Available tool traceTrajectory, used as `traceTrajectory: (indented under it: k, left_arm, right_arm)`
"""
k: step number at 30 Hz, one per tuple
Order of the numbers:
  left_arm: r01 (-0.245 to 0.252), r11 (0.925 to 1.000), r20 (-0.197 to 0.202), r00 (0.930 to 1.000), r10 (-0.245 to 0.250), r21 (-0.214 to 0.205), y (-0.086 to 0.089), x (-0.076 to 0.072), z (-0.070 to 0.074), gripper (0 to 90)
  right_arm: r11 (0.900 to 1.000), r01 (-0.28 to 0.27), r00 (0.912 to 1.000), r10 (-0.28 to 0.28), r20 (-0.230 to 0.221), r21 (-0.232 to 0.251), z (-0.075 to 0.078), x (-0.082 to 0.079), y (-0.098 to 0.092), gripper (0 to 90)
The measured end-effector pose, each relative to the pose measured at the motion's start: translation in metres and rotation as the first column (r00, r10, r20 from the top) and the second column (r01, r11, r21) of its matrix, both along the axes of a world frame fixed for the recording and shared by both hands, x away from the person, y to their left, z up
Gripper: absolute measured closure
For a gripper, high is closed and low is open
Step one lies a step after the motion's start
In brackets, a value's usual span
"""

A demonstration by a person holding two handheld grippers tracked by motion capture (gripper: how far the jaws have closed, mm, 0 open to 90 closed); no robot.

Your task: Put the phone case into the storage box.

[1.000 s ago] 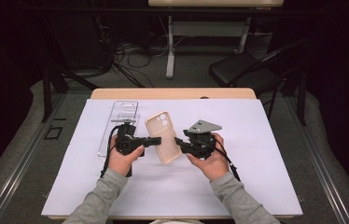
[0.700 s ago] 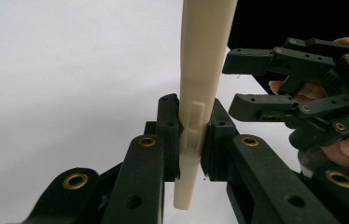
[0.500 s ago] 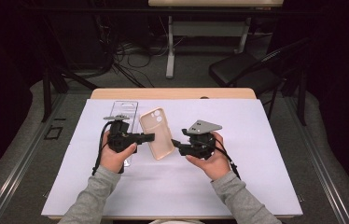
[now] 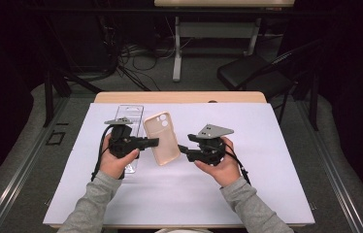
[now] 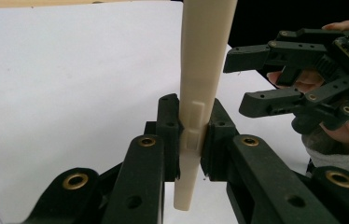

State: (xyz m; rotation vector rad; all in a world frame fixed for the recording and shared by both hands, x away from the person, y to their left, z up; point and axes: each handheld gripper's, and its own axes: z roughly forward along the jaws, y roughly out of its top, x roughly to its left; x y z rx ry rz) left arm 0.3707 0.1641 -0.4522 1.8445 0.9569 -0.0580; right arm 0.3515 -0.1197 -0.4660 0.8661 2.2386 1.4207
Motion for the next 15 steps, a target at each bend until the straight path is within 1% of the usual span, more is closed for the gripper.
traceTrajectory:
  k: [2, 6, 7, 8, 11, 15]
  left_arm:
    - [0.005, 1.0000, -0.005, 1.0000, -0.005, 0.004, -0.002, -0.001, 0.000, 80.2]
    - [0.026, 0.9997, 0.000, 0.9997, -0.026, 0.000, -0.006, -0.003, 0.000, 80.2]
    - [0.038, 0.9993, 0.003, 0.9993, -0.038, -0.001, -0.008, -0.005, 0.000, 80.2]
    - [0.043, 0.9991, 0.003, 0.9991, -0.043, 0.000, -0.008, -0.005, 0.000, 80.2]
    - [0.060, 0.9982, 0.009, 0.9982, -0.060, 0.000, -0.011, -0.008, 0.002, 80.2]
    - [0.085, 0.9964, 0.016, 0.9963, -0.085, -0.001, -0.015, -0.011, 0.003, 80.2]
  right_arm:
    - [1.0000, -0.004, 1.0000, 0.004, 0.000, 0.000, 0.000, 0.000, -0.001, 48.9]
    - [0.9999, -0.011, 0.9999, 0.011, -0.006, -0.002, 0.001, 0.000, -0.003, 53.8]
    - [0.9999, -0.016, 0.9998, 0.016, -0.010, 0.001, 0.001, 0.001, -0.004, 55.2]
    - [0.9995, -0.033, 0.9994, 0.033, -0.015, 0.003, 0.002, 0.001, -0.005, 56.3]
    - [0.9984, -0.055, 0.9981, 0.055, -0.028, 0.016, 0.002, 0.002, -0.007, 58.0]
    - [0.9964, -0.072, 0.9958, 0.074, -0.054, 0.045, 0.002, 0.003, -0.009, 60.4]
